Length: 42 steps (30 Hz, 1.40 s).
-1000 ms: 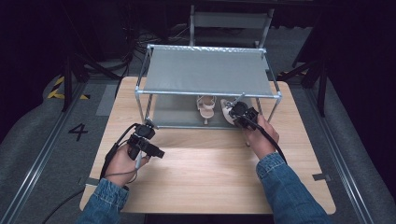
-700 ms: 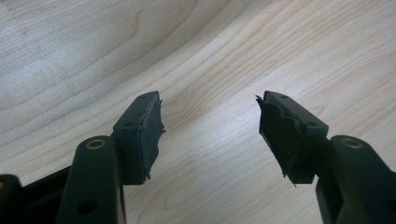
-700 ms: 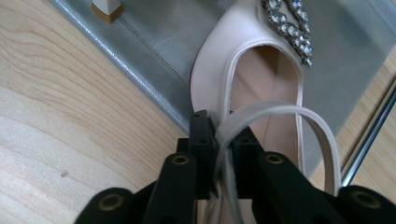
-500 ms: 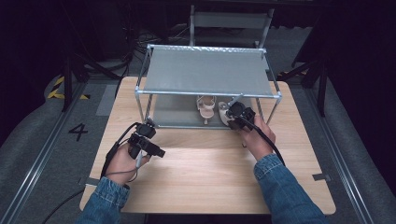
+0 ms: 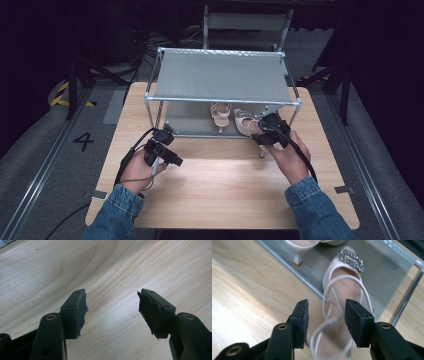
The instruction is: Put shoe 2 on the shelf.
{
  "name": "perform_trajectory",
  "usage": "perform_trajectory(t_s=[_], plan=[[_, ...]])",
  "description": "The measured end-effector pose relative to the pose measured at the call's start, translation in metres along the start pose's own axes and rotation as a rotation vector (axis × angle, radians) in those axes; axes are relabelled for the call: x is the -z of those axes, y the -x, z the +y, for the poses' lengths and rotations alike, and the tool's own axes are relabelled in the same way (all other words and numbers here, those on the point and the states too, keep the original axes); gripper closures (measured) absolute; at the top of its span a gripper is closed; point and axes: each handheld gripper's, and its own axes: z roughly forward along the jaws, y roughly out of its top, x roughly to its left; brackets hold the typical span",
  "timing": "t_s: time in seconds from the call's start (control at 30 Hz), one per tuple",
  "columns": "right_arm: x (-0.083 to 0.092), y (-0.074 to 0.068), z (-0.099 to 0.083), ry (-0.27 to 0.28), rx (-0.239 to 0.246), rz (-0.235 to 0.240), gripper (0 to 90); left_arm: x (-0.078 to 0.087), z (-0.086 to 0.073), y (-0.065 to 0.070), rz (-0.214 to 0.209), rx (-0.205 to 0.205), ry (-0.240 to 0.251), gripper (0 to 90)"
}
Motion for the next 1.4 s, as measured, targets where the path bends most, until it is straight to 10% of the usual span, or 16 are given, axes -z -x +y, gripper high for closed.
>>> perform_trajectory(t_s=[0.5, 1.4], plan=[[0.032, 0.009, -0.060, -0.007, -0.135, 0.009, 49.2, -0.004, 0.000, 0.003, 0.001, 0.013, -0.012, 39.4], [-0.050, 0.011, -0.088, -0.011, -0.190, 0.090, 61.8, -0.007, -0.002, 0.001, 0.003, 0.005, -0.030, 39.2]])
